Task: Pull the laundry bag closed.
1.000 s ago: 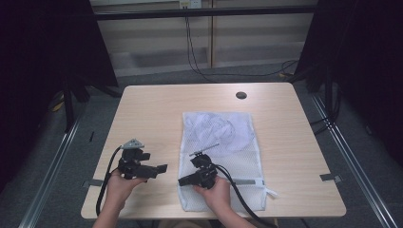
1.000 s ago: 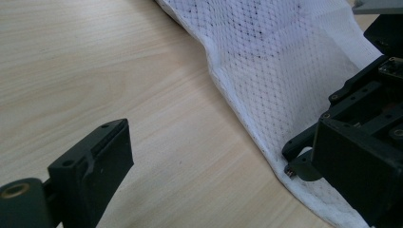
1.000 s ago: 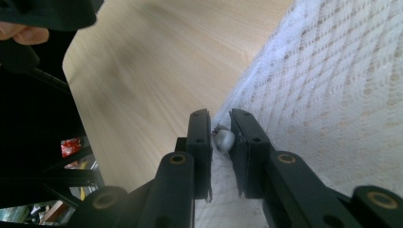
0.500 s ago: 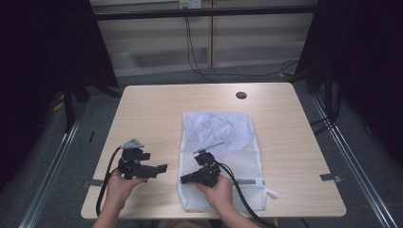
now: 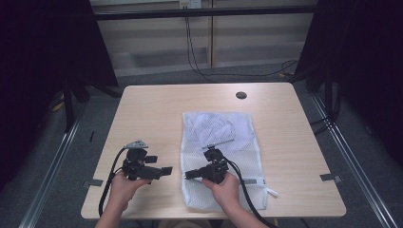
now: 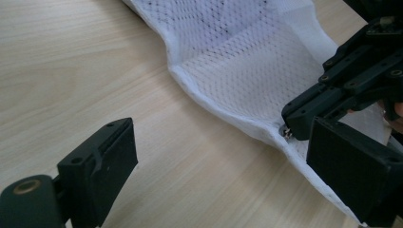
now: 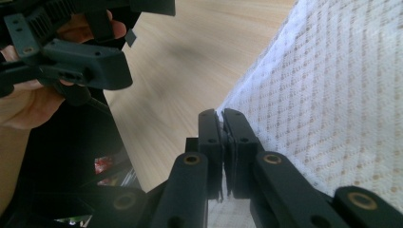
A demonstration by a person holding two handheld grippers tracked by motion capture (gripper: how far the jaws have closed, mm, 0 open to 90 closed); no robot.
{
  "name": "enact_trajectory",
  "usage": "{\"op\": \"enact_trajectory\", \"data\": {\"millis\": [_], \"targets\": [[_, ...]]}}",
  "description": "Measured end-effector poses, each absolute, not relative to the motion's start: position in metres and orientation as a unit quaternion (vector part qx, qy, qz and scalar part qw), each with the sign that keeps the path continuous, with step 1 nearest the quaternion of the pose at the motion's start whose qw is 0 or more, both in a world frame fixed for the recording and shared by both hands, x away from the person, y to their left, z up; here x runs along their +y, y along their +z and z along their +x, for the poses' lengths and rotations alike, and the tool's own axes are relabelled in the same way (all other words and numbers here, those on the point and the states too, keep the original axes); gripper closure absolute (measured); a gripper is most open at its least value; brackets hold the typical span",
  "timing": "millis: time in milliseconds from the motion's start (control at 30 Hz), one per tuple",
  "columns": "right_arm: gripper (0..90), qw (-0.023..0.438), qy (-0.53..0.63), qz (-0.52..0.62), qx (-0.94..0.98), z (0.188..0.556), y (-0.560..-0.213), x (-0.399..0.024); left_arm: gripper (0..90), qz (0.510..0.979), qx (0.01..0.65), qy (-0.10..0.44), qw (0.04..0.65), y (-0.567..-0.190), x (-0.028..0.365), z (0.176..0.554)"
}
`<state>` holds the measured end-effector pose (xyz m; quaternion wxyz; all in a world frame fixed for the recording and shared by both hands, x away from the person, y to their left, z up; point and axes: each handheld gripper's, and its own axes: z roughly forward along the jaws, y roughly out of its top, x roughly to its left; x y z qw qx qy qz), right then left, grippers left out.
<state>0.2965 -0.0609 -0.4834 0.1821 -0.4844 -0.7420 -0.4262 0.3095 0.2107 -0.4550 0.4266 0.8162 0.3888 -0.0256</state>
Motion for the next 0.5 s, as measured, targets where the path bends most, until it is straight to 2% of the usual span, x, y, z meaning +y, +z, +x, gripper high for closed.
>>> {"op": "enact_trajectory", "data": {"millis": [500], "targets": [[86.6,0.182,-0.445,-0.485,-0.73,0.297,-0.477,-0.068,14.1,0.815,0.379,-0.098,0.426,-0.462,0.193,0.307]]}}
